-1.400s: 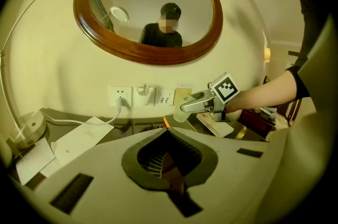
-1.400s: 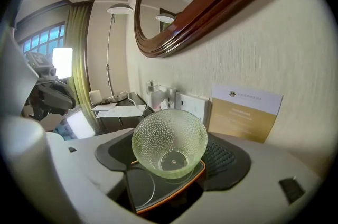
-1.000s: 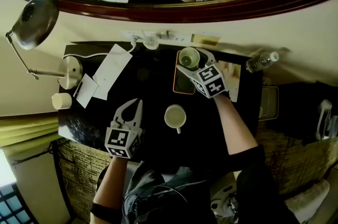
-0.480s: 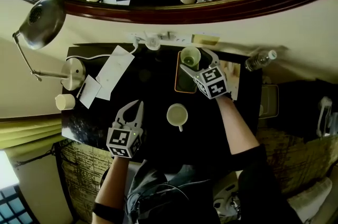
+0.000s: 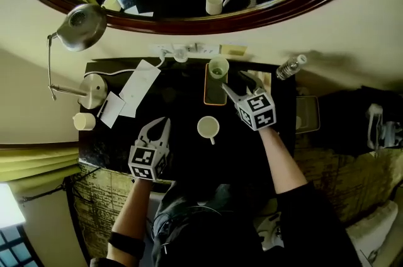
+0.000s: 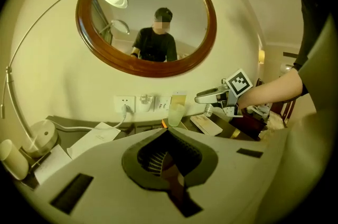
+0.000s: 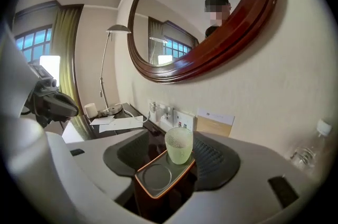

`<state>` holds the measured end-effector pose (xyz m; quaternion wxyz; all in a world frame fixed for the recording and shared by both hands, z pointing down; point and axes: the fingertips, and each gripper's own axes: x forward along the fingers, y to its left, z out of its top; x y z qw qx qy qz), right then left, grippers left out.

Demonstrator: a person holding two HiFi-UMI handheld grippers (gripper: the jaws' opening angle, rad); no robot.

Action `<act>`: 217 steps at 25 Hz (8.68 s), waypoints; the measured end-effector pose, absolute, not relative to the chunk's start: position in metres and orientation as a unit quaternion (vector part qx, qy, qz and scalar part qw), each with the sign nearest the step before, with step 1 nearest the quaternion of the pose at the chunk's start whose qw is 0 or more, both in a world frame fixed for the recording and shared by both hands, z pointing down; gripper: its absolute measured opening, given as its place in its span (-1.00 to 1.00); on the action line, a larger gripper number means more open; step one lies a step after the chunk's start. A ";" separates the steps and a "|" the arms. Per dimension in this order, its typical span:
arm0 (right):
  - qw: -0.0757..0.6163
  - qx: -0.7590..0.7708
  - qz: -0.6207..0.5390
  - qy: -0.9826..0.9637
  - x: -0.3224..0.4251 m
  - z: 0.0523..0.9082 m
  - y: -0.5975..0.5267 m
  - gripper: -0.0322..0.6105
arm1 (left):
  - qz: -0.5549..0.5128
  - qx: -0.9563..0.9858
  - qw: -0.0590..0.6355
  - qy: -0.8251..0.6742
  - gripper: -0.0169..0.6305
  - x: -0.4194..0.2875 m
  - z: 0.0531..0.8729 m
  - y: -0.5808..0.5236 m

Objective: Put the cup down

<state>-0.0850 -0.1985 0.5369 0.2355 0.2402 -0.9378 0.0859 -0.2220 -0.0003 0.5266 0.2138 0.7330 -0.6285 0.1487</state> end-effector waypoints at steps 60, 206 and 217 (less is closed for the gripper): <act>0.202 0.382 0.173 -0.885 0.122 0.508 -0.029 -0.90 | 0.175 0.838 0.189 -0.482 0.12 -0.162 0.506 0.041; 0.227 0.268 0.159 -0.923 0.023 0.488 -0.055 -0.90 | 0.152 0.792 0.190 -0.560 -0.93 -0.200 0.487 0.026; 0.224 0.266 0.180 -0.920 0.030 0.497 -0.042 -0.89 | 0.154 0.796 0.187 -0.555 -0.93 -0.195 0.489 0.025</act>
